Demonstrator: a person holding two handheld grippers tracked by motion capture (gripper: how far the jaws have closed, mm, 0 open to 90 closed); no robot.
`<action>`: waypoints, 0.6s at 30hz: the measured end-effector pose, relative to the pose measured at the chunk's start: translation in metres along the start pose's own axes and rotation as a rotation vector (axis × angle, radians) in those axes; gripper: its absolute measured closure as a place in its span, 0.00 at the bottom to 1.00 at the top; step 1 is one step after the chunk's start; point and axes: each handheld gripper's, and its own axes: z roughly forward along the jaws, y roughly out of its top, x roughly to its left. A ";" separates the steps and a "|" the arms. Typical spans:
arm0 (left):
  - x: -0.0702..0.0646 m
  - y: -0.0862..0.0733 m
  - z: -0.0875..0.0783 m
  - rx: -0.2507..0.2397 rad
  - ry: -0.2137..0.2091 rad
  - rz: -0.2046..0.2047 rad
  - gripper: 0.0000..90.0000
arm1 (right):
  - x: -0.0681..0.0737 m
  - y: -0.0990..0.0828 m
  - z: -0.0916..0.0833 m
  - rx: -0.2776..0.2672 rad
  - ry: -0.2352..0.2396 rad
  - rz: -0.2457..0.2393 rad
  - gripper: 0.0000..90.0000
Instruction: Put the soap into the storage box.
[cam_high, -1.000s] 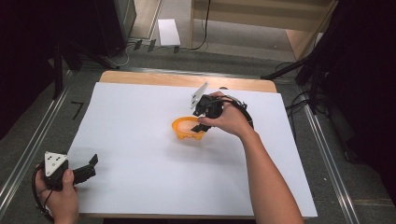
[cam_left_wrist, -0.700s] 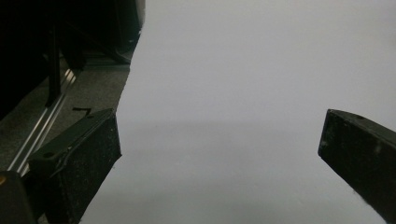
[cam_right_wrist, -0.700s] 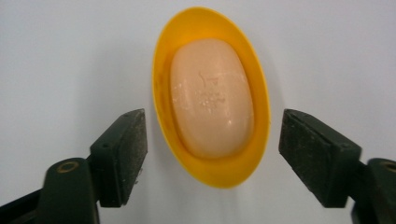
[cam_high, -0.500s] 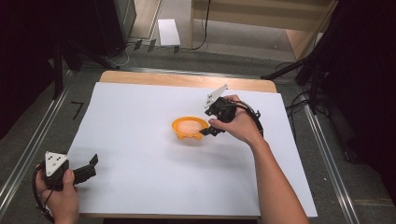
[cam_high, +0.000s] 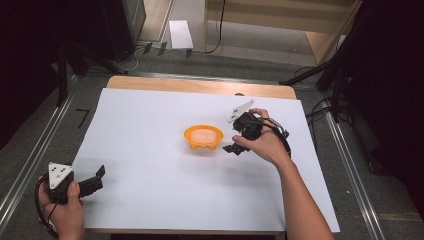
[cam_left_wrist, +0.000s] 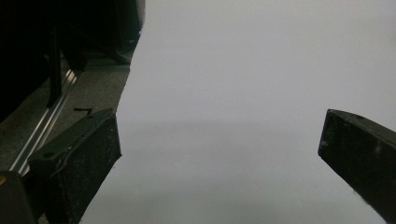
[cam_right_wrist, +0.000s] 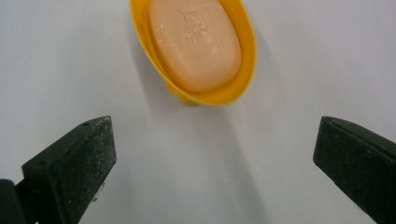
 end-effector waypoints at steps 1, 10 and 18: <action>0.000 0.000 0.000 -0.001 0.000 0.000 0.00 | 0.001 -0.006 -0.001 -0.005 -0.003 0.010 0.00; 0.000 0.000 0.000 0.001 0.001 0.002 0.00 | 0.009 -0.031 -0.008 -0.017 -0.046 0.083 0.00; 0.000 0.000 0.000 -0.001 0.002 0.002 0.00 | 0.016 -0.050 -0.008 -0.029 -0.062 0.119 0.00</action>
